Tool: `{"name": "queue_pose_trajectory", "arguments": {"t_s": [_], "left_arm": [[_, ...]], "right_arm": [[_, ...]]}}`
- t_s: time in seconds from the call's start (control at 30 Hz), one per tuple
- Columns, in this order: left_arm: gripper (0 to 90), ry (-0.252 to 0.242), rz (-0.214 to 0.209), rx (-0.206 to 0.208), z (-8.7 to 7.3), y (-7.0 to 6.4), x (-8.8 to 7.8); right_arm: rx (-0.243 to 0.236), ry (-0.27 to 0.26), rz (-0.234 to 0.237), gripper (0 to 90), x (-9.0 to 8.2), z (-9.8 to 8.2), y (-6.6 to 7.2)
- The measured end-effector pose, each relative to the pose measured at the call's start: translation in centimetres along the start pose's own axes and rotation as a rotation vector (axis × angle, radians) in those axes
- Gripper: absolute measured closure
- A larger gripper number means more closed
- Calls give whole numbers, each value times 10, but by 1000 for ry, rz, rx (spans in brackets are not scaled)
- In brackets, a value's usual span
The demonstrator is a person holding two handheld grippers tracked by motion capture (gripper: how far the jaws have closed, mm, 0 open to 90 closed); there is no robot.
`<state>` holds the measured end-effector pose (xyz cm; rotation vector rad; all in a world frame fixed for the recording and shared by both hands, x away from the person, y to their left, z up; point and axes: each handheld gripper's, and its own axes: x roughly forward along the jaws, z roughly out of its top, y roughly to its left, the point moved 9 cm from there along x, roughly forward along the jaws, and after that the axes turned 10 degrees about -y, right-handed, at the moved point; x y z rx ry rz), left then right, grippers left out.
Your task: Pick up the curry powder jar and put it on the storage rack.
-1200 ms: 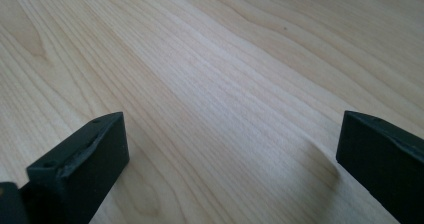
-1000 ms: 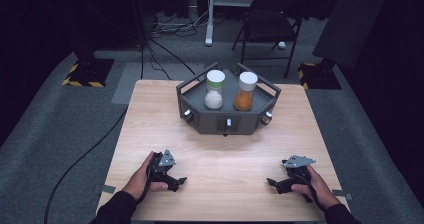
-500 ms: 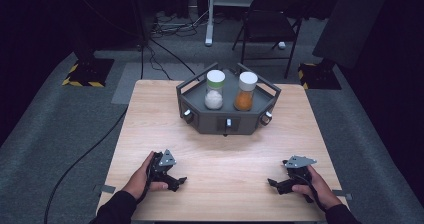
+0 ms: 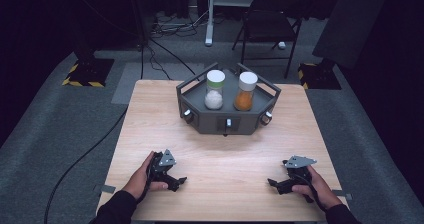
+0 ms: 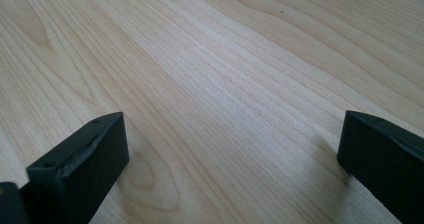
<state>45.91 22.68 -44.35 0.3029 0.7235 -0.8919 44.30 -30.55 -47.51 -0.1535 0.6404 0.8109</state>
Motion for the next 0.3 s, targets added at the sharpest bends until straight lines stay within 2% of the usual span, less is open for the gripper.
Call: {"name": "queue_pose_trajectory", "arguments": {"t_s": [0.3], "left_arm": [[3, -1, -1, 1, 0, 0, 0]], "right_arm": [[0, 0, 0, 0, 0, 0, 0]]}}
